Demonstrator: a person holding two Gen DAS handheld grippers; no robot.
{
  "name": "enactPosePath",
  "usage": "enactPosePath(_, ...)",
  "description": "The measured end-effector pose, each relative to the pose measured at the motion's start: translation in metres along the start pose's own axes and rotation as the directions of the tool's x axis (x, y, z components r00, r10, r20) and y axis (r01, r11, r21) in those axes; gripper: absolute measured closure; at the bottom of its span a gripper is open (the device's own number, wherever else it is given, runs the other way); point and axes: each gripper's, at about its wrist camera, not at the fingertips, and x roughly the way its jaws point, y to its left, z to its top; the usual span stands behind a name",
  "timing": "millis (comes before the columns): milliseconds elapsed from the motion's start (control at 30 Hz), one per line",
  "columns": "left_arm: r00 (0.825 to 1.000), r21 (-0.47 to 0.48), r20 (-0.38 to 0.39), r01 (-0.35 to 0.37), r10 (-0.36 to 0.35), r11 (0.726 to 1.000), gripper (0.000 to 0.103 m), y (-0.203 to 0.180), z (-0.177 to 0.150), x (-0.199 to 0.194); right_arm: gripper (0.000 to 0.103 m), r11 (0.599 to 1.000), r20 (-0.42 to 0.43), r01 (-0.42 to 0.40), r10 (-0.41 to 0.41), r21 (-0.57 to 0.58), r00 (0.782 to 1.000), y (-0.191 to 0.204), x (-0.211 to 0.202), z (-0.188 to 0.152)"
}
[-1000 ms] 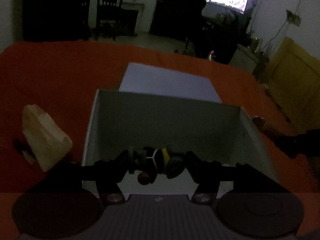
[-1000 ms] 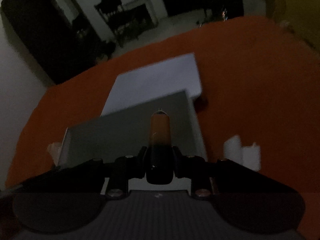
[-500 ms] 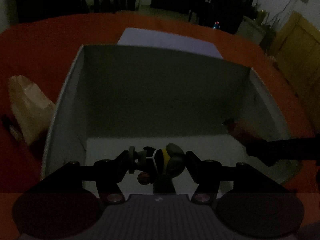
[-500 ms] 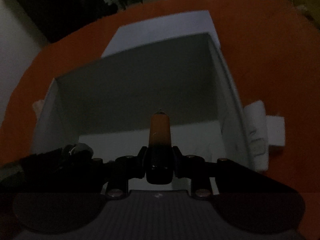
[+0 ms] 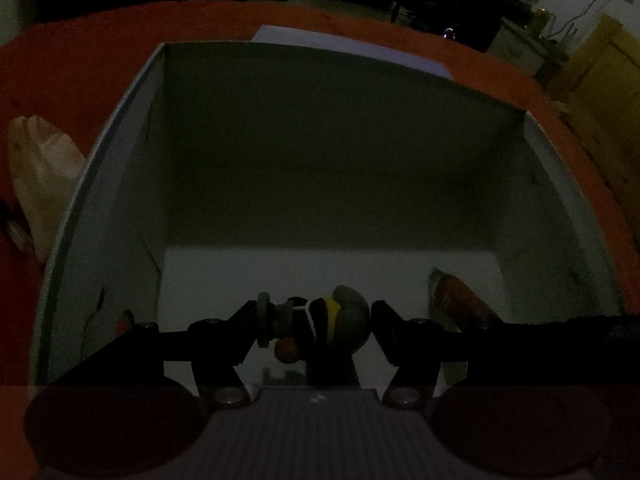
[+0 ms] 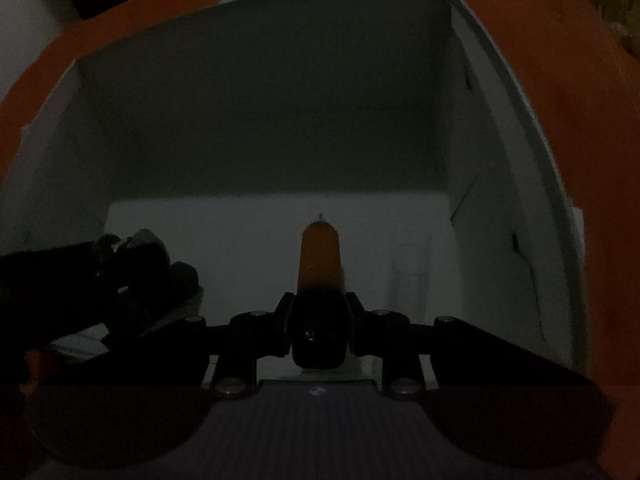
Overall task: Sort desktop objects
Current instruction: 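Carry the orange bottle into the box with the right tool while the left tool drops the figurine in, then withdraw both tools from the box, right tool moving toward the white tube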
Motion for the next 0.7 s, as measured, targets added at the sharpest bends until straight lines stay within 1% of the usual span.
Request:
enactPosePath(133, 1.0, 0.003, -0.005, -0.016, 0.016, 1.0, 0.046, 0.0, -0.001, 0.007, 0.075, 1.0, 0.001, 0.004, -0.004, 0.007, 1.0, -0.002, -0.001, -0.002)
enactPosePath(233, 1.0, 0.006, -0.001, -0.021, 0.021, 1.0, 0.046, -0.001, -0.002, 0.007, 0.074, 1.0, 0.013, 0.025, -0.025, 0.002, 1.0, -0.002, -0.001, -0.005)
enactPosePath(400, 1.0, 0.016, 0.001, -0.024, 0.024, 1.0, 0.045, -0.002, -0.002, 0.006, 0.072, 0.999, 0.013, 0.032, -0.031, -0.006, 0.999, -0.001, -0.004, -0.01)
enactPosePath(500, 1.0, 0.016, 0.004, -0.026, 0.026, 1.0, 0.036, -0.002, -0.003, 0.006, 0.072, 0.999, 0.012, 0.032, -0.031, -0.006, 0.999, -0.001, -0.005, -0.012)
enactPosePath(667, 1.0, 0.015, 0.005, -0.013, 0.013, 1.0, 0.036, -0.001, -0.004, 0.007, 0.066, 1.0, 0.008, 0.029, -0.029, 0.001, 1.0, 0.002, -0.002, -0.005)
enactPosePath(700, 1.0, 0.012, 0.005, -0.01, 0.01, 1.0, 0.036, -0.001, -0.004, 0.007, 0.061, 1.0, 0.006, 0.026, -0.026, 0.006, 1.0, 0.002, -0.002, -0.005)
